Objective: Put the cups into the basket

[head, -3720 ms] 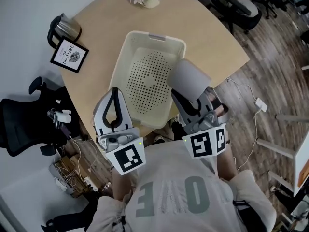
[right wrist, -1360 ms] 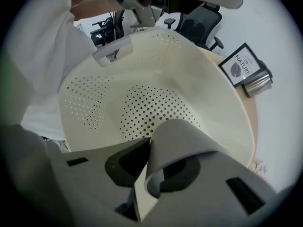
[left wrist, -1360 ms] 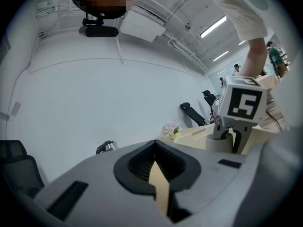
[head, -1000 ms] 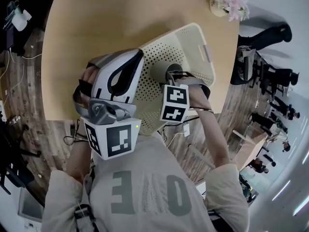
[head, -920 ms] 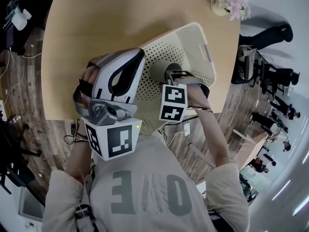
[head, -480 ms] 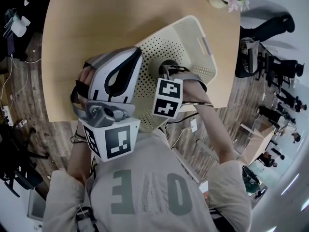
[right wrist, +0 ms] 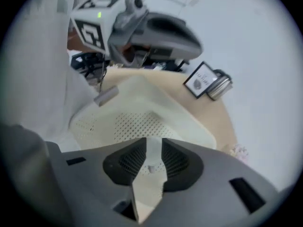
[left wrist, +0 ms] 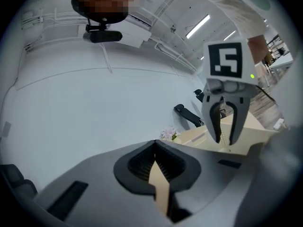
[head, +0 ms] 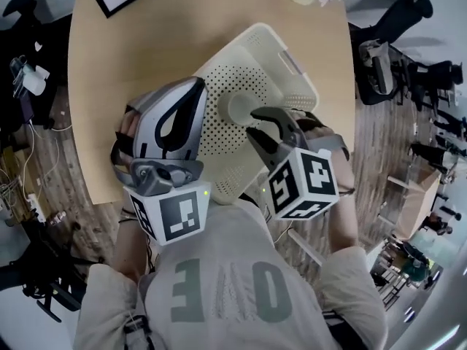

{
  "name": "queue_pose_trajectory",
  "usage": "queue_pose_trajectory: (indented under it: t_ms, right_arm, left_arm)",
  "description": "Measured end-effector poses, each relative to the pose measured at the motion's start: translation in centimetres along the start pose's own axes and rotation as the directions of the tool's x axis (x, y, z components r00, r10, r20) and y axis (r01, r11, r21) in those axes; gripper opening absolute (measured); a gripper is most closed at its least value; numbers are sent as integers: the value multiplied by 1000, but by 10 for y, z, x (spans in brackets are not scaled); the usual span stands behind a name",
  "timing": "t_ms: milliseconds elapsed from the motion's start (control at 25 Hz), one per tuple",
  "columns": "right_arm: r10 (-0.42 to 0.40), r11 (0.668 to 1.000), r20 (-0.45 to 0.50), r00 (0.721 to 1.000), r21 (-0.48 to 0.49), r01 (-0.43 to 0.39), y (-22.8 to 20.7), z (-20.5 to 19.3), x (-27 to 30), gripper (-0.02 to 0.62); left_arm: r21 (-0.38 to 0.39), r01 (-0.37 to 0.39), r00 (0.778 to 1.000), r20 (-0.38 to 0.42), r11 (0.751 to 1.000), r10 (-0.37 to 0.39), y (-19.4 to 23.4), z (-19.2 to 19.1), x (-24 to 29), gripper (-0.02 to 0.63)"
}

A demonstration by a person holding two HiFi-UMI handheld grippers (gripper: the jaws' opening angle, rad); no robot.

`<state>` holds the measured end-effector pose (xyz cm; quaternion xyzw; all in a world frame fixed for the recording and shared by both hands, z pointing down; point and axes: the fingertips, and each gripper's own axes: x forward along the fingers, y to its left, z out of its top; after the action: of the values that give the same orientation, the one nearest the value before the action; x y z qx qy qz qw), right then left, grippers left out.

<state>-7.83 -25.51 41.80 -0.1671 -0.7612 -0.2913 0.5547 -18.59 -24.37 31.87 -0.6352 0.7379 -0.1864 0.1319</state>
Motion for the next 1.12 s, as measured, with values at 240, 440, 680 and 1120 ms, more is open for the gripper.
queue_pose_trajectory:
  t_ms: [240, 440, 680, 1120]
  right_arm:
    - [-602, 780, 372, 706, 463, 421, -70, 29, -102, -2]
    - [-794, 555, 366, 485, 762, 334, -67, 13, -134, -2]
    - [-791, 560, 328, 517, 728, 395, -62, 0, -129, -2]
    - [-792, 577, 358, 494, 704, 415, -65, 2, -139, -2]
  left_arm:
    - [-64, 30, 999, 17, 997, -29, 14, 31, 10, 9]
    - [-197, 69, 996, 74, 978, -55, -6, 73, 14, 9]
    - [-69, 104, 991, 92, 992, -97, -23, 94, 20, 9]
    - [-66, 67, 996, 65, 996, -63, -20, 94, 16, 9]
